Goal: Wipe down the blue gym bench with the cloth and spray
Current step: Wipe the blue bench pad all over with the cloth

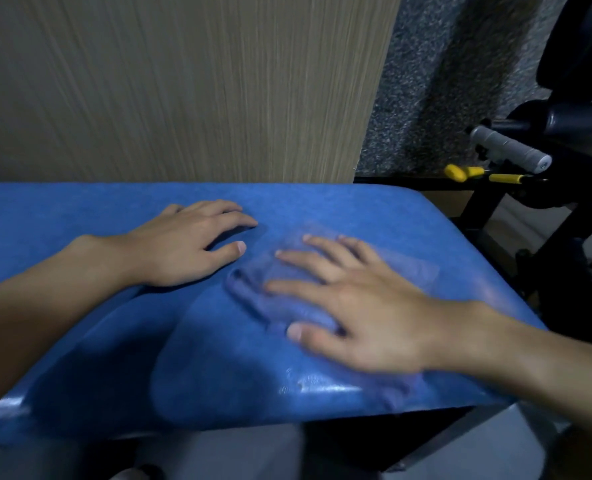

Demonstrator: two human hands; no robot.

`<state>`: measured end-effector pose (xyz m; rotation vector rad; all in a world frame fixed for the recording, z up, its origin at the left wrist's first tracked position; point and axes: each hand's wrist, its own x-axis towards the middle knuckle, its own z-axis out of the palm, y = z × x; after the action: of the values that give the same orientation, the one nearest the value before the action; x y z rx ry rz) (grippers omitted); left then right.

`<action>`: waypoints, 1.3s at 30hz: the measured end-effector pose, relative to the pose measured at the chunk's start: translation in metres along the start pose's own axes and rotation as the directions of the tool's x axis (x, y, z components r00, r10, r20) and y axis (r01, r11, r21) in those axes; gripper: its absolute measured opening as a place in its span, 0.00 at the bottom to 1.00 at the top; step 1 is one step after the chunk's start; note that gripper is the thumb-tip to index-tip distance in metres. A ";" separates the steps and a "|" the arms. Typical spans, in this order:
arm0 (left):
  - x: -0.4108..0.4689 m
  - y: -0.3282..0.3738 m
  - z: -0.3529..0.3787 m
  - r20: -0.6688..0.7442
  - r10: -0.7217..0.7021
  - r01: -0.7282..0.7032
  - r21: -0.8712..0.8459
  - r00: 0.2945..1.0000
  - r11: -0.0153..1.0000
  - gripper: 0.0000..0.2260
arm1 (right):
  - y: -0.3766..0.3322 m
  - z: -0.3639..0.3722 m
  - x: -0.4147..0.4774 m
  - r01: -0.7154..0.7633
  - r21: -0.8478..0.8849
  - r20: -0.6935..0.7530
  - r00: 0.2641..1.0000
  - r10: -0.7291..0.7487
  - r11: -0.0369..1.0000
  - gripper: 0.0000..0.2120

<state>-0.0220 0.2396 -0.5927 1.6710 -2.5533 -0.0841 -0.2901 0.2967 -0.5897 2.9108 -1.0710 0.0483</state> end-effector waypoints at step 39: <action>-0.026 0.129 0.002 0.157 0.233 -0.252 0.114 0.960 0.961 0.34 | 0.085 0.011 -0.043 -0.390 0.300 -0.141 0.884 0.445 0.870 0.42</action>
<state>-0.1291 0.3151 -0.5832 1.4212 -2.9100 -0.0169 -0.3777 0.2594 -0.5999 2.7304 -1.7525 0.5346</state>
